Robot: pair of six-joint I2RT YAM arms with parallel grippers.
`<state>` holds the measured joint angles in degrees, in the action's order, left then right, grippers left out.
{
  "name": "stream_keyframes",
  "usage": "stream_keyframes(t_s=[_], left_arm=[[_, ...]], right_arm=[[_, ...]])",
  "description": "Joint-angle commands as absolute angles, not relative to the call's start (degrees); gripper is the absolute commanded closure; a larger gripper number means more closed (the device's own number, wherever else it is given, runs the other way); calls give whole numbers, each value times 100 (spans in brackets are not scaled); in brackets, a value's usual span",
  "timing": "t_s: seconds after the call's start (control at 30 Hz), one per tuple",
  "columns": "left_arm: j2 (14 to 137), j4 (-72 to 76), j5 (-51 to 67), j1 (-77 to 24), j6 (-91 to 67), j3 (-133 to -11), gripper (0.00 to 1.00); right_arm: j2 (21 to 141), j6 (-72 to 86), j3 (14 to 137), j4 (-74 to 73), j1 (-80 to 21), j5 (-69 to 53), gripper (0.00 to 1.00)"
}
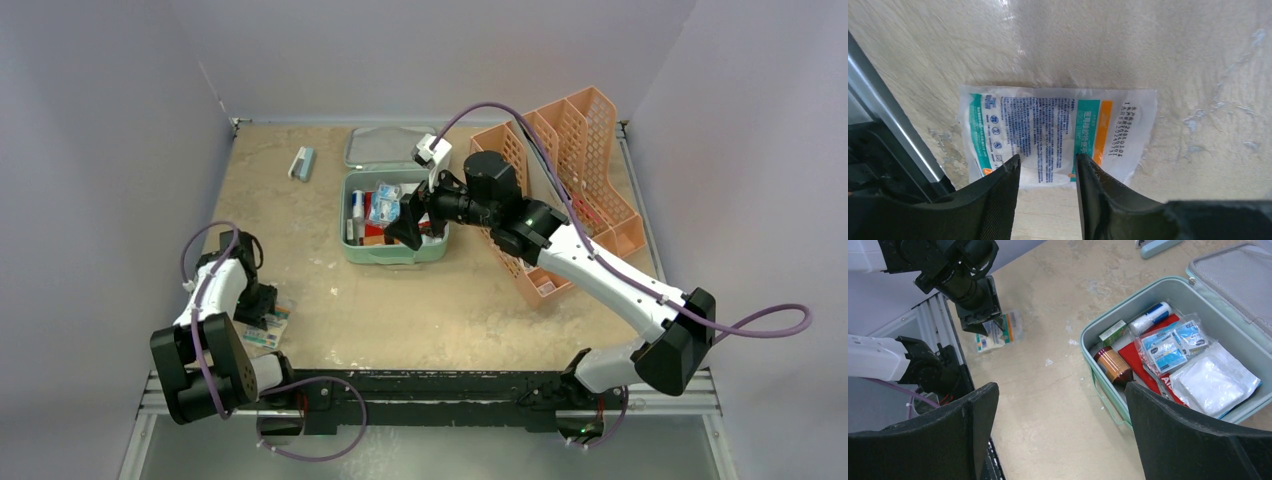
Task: Organize the medicine kit
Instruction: Pick up the medical item at the center of the board.
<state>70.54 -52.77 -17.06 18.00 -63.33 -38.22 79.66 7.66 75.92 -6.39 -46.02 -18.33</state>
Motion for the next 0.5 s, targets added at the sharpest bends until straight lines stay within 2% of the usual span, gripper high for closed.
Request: stream_keyframes(t_s=[0.0, 0.3, 0.37, 0.47], left_arm=[[7109, -4796, -1362, 1846, -6444, -3544, 60], [6990, -4324, -899, 1846, -6359, -3258, 86], [7024, -4261, -791, 1846, -6351, -3221, 100], [7033, -4116, -614, 1838, -6292, -3196, 100]], right_arm=[[7952, 654, 7861, -600, -4614, -1685, 1], [8010, 878, 7764, -589, -4614, -1800, 1], [8023, 896, 7762, -604, -4614, -1802, 1], [8020, 890, 7762, -609, -4614, -1785, 1]])
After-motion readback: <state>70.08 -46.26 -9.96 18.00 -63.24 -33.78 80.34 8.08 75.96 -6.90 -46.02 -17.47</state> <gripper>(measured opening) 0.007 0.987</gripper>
